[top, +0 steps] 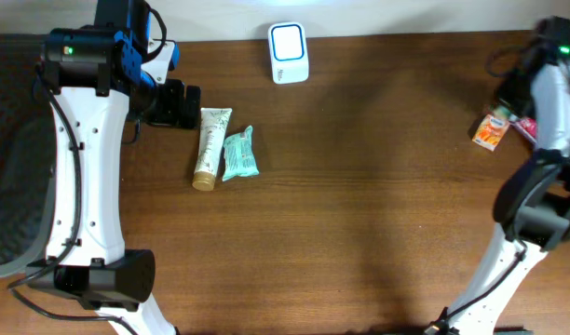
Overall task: Scan the item barcode
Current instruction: 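Carry the green pack right and place it beside the orange pack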
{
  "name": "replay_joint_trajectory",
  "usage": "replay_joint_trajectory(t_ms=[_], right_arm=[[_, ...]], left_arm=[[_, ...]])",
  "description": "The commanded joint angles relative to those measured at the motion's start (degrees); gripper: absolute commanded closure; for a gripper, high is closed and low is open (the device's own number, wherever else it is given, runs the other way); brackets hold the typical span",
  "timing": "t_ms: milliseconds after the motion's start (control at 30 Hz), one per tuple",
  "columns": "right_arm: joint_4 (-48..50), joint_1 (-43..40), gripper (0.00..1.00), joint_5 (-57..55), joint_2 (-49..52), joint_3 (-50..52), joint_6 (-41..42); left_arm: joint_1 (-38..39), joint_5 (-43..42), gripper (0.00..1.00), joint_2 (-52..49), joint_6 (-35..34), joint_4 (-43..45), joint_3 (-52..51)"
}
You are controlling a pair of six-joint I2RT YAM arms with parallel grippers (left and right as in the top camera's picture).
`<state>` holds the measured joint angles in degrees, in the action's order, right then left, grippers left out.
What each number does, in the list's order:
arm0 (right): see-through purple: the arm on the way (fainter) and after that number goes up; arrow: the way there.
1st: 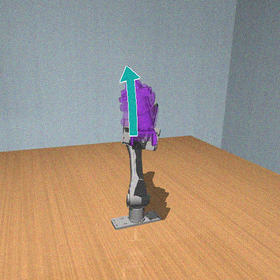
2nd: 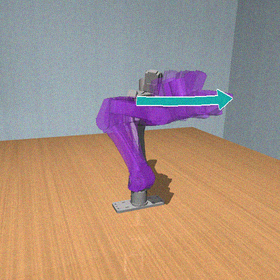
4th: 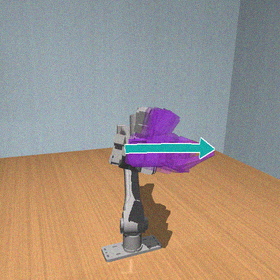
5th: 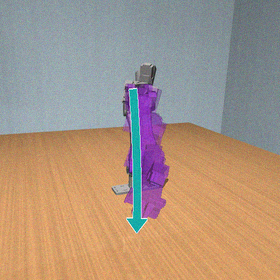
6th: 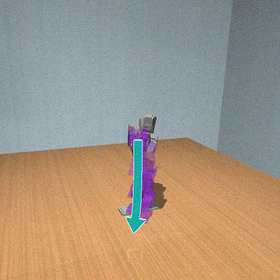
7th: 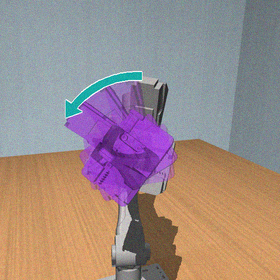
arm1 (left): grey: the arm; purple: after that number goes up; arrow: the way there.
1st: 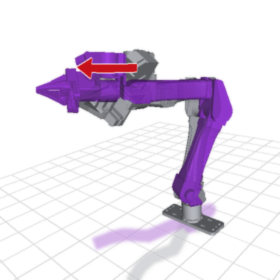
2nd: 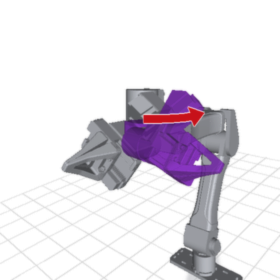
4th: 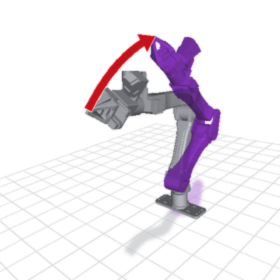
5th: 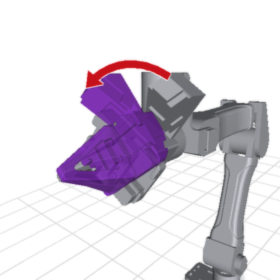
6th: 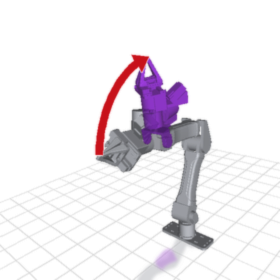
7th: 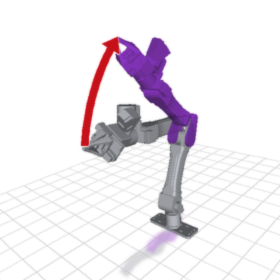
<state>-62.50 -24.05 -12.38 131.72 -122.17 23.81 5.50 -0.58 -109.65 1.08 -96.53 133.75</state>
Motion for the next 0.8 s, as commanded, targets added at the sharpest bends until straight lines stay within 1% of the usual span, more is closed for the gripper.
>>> replay_joint_trajectory(t_ms=[0,100,233,467,500,533,567,600,633,700,767], right_arm=[[-1.64,-4.76,0.96,-0.17,-1.07,0.55,0.70],[-0.76,-6.62,0.96,1.90,-1.07,2.14,0.44],[0.87,-5.51,0.96,4.92,-1.05,3.91,-1.27],[-3.13,-4.68,0.95,4.90,-1.05,4.00,-1.22],[-3.10,-4.68,0.92,4.90,-1.05,4.07,-1.22],[-3.02,-4.68,0.83,4.90,-1.05,4.15,-1.20],[-2.80,-4.66,0.69,4.90,-1.05,4.24,-1.22],[-2.58,-4.66,0.59,4.92,-1.05,4.26,-1.20],[-2.27,-4.66,0.55,4.92,-1.05,4.26,-1.22],[-1.92,-4.48,0.55,4.92,-1.05,4.28,-1.22],[-1.38,-3.61,0.54,7.28,-1.05,4.28,-1.27]], left_arm=[[0.07,0.39,0.01,0.50,0.68,-0.02,0.09],[0.07,0.39,0.01,0.50,0.68,-0.02,0.11],[0.07,0.39,0.01,0.50,0.68,-0.02,0.09],[0.07,0.39,0.01,0.50,0.68,-0.02,0.09],[0.07,0.39,0.01,0.50,0.68,-0.02,0.09],[0.07,0.39,0.01,0.50,0.68,0.00,0.11],[0.07,0.39,0.01,0.50,0.68,-0.02,0.11],[0.07,0.39,0.01,0.50,0.68,0.00,0.11],[0.07,0.39,0.01,0.50,0.68,-0.02,0.09],[0.07,0.39,0.01,0.50,0.68,-0.02,0.09],[0.07,0.39,0.01,0.50,0.68,-0.02,0.09]])
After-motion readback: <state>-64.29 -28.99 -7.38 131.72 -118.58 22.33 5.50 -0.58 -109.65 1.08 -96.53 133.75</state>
